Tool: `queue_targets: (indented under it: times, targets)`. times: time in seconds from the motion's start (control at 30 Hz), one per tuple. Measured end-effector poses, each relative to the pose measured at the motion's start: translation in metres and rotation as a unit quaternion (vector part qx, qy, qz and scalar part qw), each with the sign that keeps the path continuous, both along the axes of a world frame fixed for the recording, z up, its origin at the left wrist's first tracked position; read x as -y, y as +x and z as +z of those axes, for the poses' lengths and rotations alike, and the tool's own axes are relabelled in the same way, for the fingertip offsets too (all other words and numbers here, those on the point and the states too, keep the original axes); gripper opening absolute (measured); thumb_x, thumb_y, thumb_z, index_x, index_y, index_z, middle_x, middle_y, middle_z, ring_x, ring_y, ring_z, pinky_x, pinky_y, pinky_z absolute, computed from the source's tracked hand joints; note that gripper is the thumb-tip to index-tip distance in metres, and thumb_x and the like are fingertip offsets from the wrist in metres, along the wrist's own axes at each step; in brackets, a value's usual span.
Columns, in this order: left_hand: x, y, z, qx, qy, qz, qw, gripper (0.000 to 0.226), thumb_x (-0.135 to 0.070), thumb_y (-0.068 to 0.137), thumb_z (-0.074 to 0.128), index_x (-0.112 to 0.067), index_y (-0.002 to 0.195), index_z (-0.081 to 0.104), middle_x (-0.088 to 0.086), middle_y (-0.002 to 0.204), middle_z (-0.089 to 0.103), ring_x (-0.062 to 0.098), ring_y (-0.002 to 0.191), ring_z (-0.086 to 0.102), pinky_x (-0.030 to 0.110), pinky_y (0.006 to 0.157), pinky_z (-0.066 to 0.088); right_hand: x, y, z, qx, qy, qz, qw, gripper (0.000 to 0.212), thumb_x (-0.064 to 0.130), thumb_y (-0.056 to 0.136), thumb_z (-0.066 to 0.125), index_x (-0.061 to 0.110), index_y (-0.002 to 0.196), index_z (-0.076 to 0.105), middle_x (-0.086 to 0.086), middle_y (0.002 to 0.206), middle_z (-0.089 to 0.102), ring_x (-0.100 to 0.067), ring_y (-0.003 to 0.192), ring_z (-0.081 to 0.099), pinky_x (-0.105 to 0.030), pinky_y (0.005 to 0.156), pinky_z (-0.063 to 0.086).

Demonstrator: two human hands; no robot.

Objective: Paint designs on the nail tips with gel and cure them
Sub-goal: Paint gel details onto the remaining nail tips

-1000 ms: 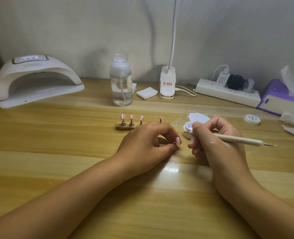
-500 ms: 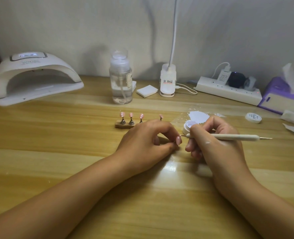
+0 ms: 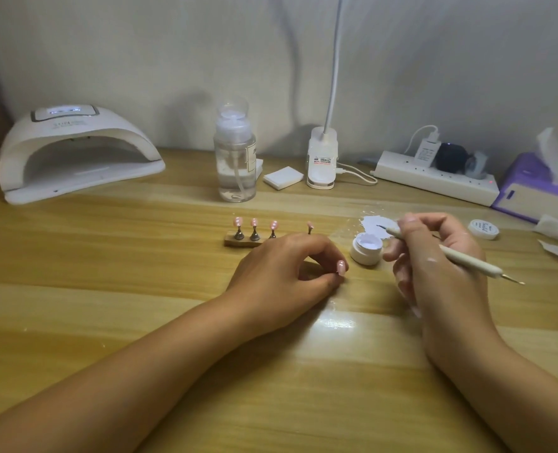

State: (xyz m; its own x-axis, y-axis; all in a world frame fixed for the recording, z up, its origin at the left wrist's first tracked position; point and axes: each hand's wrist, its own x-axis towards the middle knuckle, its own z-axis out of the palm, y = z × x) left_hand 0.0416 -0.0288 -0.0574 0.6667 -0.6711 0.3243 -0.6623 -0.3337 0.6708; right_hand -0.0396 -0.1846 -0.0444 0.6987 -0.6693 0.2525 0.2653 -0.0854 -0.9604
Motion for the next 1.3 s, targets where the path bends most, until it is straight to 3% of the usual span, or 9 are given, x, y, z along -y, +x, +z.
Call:
queue_targets:
  times: [0.17,0.27,0.4,0.57,0.73,0.9,1.13,1.2,1.3]
  targets:
    - [0.000,0.001,-0.001,-0.002,0.010,0.011,1.000,0.004,-0.035,0.083,0.070,-0.038,0.084,0.068,-0.032,0.081,0.058,0.000,0.058,0.052,0.026,0.061,0.039,0.007,0.002,-0.006,-0.045,0.005,-0.018,0.999,0.028,0.022,0.090,0.068,0.022,0.075,0.044,-0.001,0.055,0.064,-0.006,0.037,0.040,-0.015,0.033,0.028]
    - [0.000,0.001,-0.002,-0.001,0.009,0.009,1.000,0.005,-0.036,0.082,0.070,-0.040,0.083,0.067,-0.031,0.082,0.058,0.000,0.059,0.053,0.025,0.062,0.038,0.009,0.004,-0.008,-0.075,-0.019,-0.032,0.996,0.024,0.031,0.079,0.066,0.025,0.071,0.044,-0.001,0.057,0.059,-0.010,0.043,0.042,-0.025,0.046,0.032]
    - [-0.001,0.001,-0.001,0.005,0.010,0.007,1.000,0.005,-0.037,0.083,0.070,-0.040,0.084,0.067,-0.034,0.082,0.057,0.000,0.059,0.052,0.027,0.063,0.042,0.012,0.007,-0.013,-0.106,-0.051,-0.025,0.993,0.029,0.033,0.087,0.070,0.024,0.075,0.046,-0.008,0.069,0.057,-0.020,0.057,0.042,-0.036,0.058,0.032]
    - [0.000,0.002,-0.002,0.011,0.008,0.005,1.000,0.004,-0.037,0.082,0.070,-0.040,0.085,0.068,-0.036,0.081,0.056,-0.001,0.059,0.052,0.028,0.065,0.046,0.011,0.008,-0.014,-0.112,-0.086,-0.012,0.990,0.030,0.033,0.090,0.072,0.024,0.075,0.047,-0.003,0.061,0.064,-0.016,0.052,0.048,-0.033,0.058,0.033]
    - [-0.001,0.002,-0.003,0.010,0.008,0.003,1.000,0.004,-0.037,0.082,0.070,-0.040,0.085,0.068,-0.032,0.081,0.057,0.000,0.059,0.052,0.029,0.066,0.047,0.008,0.005,-0.014,-0.101,-0.135,-0.019,0.985,0.029,0.037,0.093,0.068,0.029,0.076,0.046,-0.008,0.070,0.066,-0.020,0.056,0.051,-0.037,0.060,0.037]
    - [-0.001,0.003,-0.003,0.011,0.006,-0.001,1.000,0.003,-0.038,0.082,0.070,-0.038,0.086,0.068,-0.033,0.080,0.056,0.002,0.058,0.052,0.027,0.063,0.042,-0.005,-0.003,-0.006,-0.040,-0.239,-0.030,0.970,0.020,0.034,0.099,0.059,0.029,0.087,0.045,0.009,0.067,0.065,-0.007,0.047,0.058,-0.017,0.045,0.041]
    - [-0.001,0.004,-0.003,-0.001,0.006,-0.005,1.000,0.004,-0.035,0.083,0.071,-0.038,0.085,0.069,-0.032,0.081,0.057,0.002,0.057,0.050,0.026,0.062,0.040,-0.010,-0.008,-0.002,0.015,-0.352,-0.049,0.935,0.011,0.017,0.101,0.058,0.017,0.103,0.048,0.013,0.081,0.056,-0.004,0.078,0.058,-0.015,0.064,0.042]
    - [-0.001,0.004,-0.003,-0.003,0.005,-0.006,1.000,0.003,-0.034,0.083,0.072,-0.036,0.085,0.070,-0.032,0.080,0.057,0.002,0.056,0.050,0.026,0.061,0.039,-0.006,-0.007,-0.004,0.001,-0.339,-0.055,0.939,0.009,0.016,0.102,0.056,0.015,0.104,0.047,0.012,0.083,0.052,-0.004,0.076,0.055,-0.018,0.065,0.041]
    - [-0.001,0.004,-0.002,-0.006,0.003,-0.007,1.000,0.002,-0.034,0.084,0.071,-0.036,0.085,0.071,-0.028,0.079,0.058,0.002,0.055,0.049,0.026,0.060,0.037,0.007,-0.004,-0.005,-0.014,-0.229,-0.085,0.970,0.011,0.013,0.102,0.054,0.012,0.107,0.044,0.012,0.084,0.048,0.010,0.071,0.051,-0.008,0.064,0.037]
